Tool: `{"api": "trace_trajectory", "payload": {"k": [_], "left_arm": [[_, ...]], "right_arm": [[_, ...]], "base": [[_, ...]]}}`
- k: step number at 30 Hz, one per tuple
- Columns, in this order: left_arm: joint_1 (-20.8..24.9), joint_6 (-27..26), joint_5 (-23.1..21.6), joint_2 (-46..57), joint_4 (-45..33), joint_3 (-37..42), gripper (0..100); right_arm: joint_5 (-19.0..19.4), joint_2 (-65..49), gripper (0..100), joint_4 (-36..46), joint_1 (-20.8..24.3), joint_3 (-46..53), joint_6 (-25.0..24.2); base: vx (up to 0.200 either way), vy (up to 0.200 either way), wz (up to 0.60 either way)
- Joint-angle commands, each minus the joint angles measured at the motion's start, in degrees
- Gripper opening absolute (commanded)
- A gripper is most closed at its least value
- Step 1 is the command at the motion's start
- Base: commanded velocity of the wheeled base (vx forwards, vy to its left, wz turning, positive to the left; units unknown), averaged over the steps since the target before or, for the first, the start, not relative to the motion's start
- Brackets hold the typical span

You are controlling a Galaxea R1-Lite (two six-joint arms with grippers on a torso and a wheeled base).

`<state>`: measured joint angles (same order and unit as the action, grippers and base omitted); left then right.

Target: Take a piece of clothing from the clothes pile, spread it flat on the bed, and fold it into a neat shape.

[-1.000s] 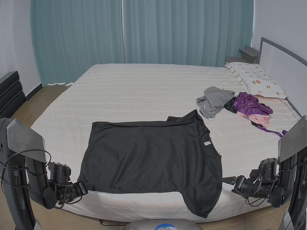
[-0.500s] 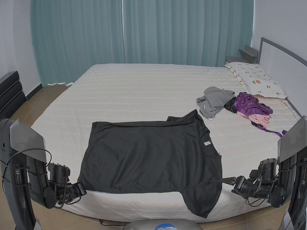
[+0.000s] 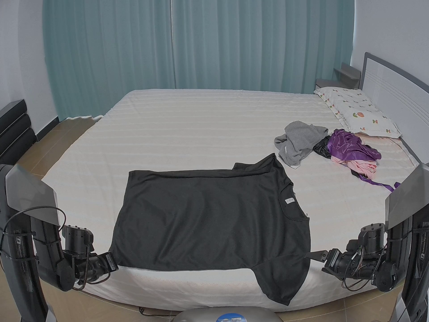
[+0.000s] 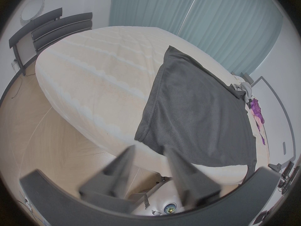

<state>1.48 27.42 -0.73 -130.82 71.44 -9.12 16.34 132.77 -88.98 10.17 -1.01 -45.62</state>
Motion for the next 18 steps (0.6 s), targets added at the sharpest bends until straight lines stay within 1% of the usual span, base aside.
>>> {"api": "trace_trajectory", "payload": {"k": [1, 10, 11, 18], "left_arm": [[-0.95, -0.17, -1.03, -1.63, 0.11, -1.69, 100], [-0.86, -0.61, -1.38, -4.97, 0.19, -5.30, 100], [-0.95, -0.79, -1.38, -5.06, 0.19, -5.47, 0], [-2.88, -0.35, -1.38, -4.36, 0.55, -4.59, 0]], "right_arm": [[0.01, 0.39, 100, -0.76, 0.12, 1.01, 0.00], [0.10, 0.30, 100, -0.76, 0.20, 1.01, 0.00], [0.01, 0.30, 100, -0.76, 0.20, 1.01, 0.00], [0.01, 0.39, 100, -0.76, 0.20, 1.01, 0.00]], "base": [[0.000, 0.000, 0.00], [0.000, 0.000, 0.00], [0.000, 0.000, 0.00], [0.000, 0.000, 0.00]]}}
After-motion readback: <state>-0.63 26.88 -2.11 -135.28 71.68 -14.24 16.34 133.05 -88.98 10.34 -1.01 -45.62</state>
